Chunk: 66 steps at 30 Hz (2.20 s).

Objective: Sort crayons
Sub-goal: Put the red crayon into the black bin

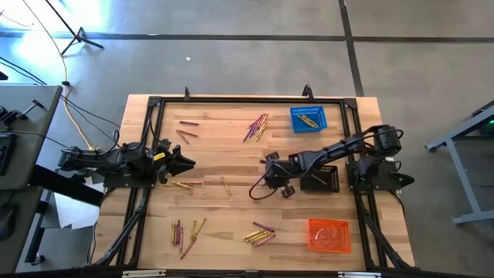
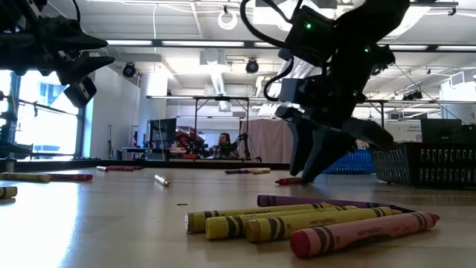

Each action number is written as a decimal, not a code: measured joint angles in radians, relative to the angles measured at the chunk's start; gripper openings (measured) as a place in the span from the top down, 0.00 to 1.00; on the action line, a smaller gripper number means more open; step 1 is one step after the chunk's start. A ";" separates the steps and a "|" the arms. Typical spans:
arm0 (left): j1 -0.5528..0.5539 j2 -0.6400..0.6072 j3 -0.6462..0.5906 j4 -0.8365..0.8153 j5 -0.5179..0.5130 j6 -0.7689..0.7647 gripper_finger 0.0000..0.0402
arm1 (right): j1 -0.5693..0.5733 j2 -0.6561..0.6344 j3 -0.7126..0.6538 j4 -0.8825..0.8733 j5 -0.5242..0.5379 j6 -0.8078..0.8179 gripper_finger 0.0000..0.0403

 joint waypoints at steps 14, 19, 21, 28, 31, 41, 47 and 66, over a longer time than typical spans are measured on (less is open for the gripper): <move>0.000 0.000 0.000 0.000 0.000 0.000 0.75 | -0.072 0.010 -0.003 0.020 -0.211 0.010 0.84; 0.000 0.000 0.000 0.000 0.000 0.000 0.75 | -0.111 0.012 -0.003 0.012 -0.307 0.029 0.97; 0.000 0.000 0.000 0.000 0.000 0.000 0.75 | -0.129 0.010 -0.003 0.012 -0.347 0.038 0.98; 0.000 0.000 0.000 0.000 0.000 0.000 0.75 | -0.162 -0.006 -0.007 0.010 -0.411 0.046 0.99; 0.000 0.000 0.000 0.000 0.000 0.000 0.75 | -0.170 -0.025 -0.009 -0.004 -0.409 0.046 0.99; 0.000 0.000 0.000 0.000 0.000 0.000 0.75 | -0.221 -0.110 -0.009 -0.026 -0.523 0.146 0.99; 0.000 0.000 0.000 0.000 0.000 0.000 0.75 | -0.258 -0.208 -0.008 -0.133 -0.560 0.217 0.99; 0.000 0.000 0.000 0.000 0.000 0.000 0.75 | -0.276 -0.526 -0.032 -0.865 -0.358 0.406 0.99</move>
